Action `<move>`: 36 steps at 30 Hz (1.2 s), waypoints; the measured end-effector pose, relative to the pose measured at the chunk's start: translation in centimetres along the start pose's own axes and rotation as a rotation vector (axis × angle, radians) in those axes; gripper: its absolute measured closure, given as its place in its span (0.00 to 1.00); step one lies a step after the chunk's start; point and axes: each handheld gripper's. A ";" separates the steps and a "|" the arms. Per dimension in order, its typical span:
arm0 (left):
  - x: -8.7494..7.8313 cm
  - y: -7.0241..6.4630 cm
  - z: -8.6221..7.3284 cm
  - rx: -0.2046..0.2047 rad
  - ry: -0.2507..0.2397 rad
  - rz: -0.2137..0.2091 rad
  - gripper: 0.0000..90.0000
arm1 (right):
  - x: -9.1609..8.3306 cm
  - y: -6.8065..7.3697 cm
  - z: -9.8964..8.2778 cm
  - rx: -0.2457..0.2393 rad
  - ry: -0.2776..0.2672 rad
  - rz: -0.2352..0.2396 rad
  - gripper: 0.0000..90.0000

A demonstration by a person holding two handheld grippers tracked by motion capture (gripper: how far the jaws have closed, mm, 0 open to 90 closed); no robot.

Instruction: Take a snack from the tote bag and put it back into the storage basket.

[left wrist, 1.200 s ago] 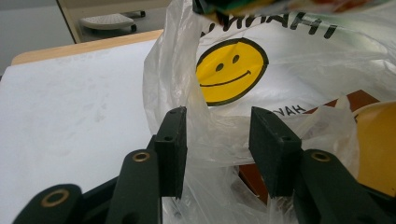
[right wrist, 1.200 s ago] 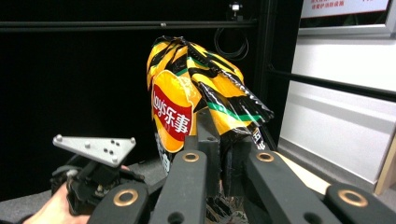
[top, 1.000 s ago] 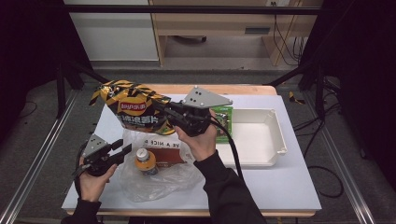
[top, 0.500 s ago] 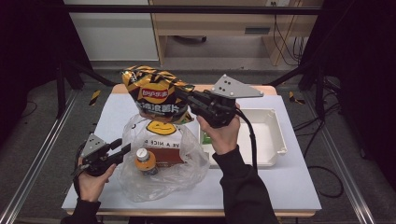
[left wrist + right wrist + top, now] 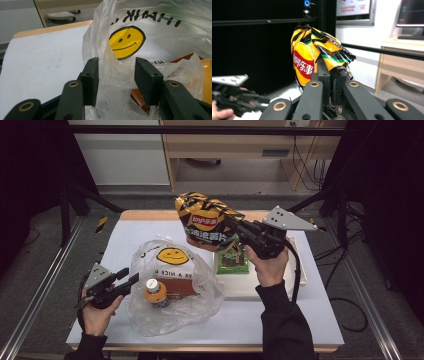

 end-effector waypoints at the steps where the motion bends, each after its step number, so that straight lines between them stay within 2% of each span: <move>1: 0.0 0.0 0.0 0.000 -0.001 0.000 0.60 | -0.3 -0.3 -0.3 0.004 0.003 -0.007 0.98; 19: -0.2 -0.1 0.1 0.003 -0.011 0.001 0.59 | -6.3 -5.3 -4.1 0.066 0.041 -0.139 0.98; 29: -0.3 0.0 0.2 0.002 -0.018 0.004 0.58 | -8.6 -7.7 -6.3 0.102 0.068 -0.210 0.98; 36: -0.4 -0.1 0.2 0.005 -0.022 0.004 0.58 | -9.9 -9.4 -8.4 0.146 0.092 -0.255 0.98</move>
Point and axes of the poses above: each handheld gripper's, and its own axes: x roughly forward along the jaws, z roughly out of its top, y roughly to its left, and after that the axes turned 1 degree about -x, right-handed
